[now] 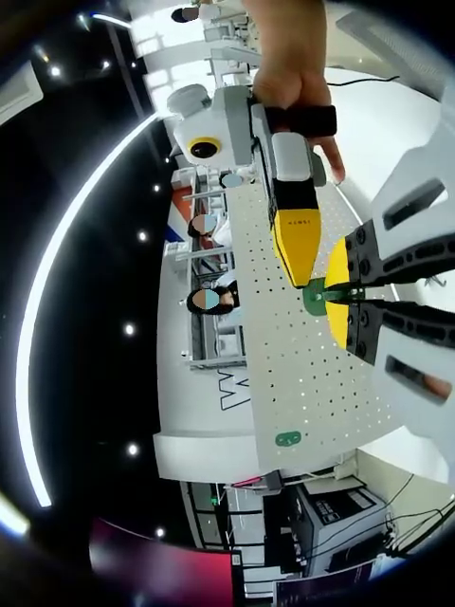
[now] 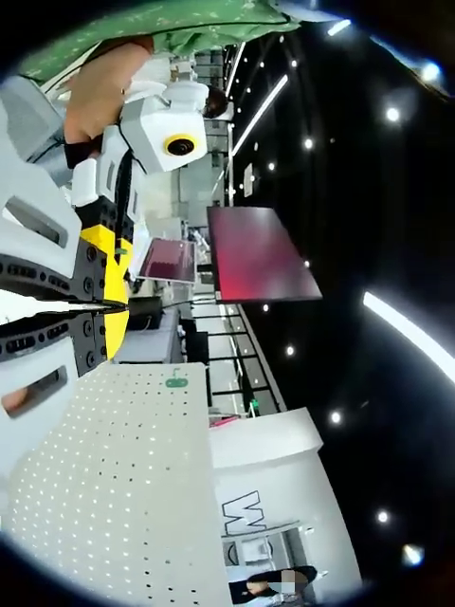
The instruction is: Insert the hook assembly into the mounting plate slot until the hook locks in place.
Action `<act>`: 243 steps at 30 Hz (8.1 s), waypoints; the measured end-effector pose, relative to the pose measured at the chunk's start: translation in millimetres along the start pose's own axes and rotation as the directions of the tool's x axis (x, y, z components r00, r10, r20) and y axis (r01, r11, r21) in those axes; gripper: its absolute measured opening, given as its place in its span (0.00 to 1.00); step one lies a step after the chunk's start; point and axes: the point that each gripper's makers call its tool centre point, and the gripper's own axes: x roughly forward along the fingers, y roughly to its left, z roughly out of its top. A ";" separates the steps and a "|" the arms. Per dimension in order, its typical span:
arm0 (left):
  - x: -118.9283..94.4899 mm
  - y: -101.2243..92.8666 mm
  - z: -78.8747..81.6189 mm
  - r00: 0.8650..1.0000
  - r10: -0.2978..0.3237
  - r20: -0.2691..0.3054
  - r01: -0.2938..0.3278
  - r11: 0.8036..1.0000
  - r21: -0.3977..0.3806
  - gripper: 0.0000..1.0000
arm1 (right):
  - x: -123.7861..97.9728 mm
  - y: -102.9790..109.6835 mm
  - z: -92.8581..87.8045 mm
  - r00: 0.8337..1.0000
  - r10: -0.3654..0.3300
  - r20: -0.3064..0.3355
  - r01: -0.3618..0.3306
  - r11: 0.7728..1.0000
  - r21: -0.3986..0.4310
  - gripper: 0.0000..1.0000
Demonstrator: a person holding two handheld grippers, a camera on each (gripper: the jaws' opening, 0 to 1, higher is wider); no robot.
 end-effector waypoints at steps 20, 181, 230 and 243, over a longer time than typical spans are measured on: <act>-2.7 -3.0 4.4 1.000 0.000 0.008 0.000 1.000 0.010 0.03 | -4.8 1.4 0.4 1.000 -0.003 -0.026 0.004 1.000 0.029 0.02; 157.3 186.7 4.0 0.930 0.367 0.015 -0.367 0.930 -0.007 0.03 | -184.1 -91.2 30.6 0.904 -0.335 -0.266 0.295 0.939 -0.178 0.81; 168.0 191.2 -7.4 0.925 0.380 0.003 -0.380 0.925 -0.006 0.03 | -181.5 -85.1 33.4 0.911 -0.307 -0.276 0.264 0.947 -0.182 0.94; 168.3 193.0 -9.0 0.920 0.391 0.027 -0.391 0.920 -0.007 0.03 | -182.1 -86.4 31.8 0.906 -0.311 -0.287 0.267 0.946 -0.182 0.93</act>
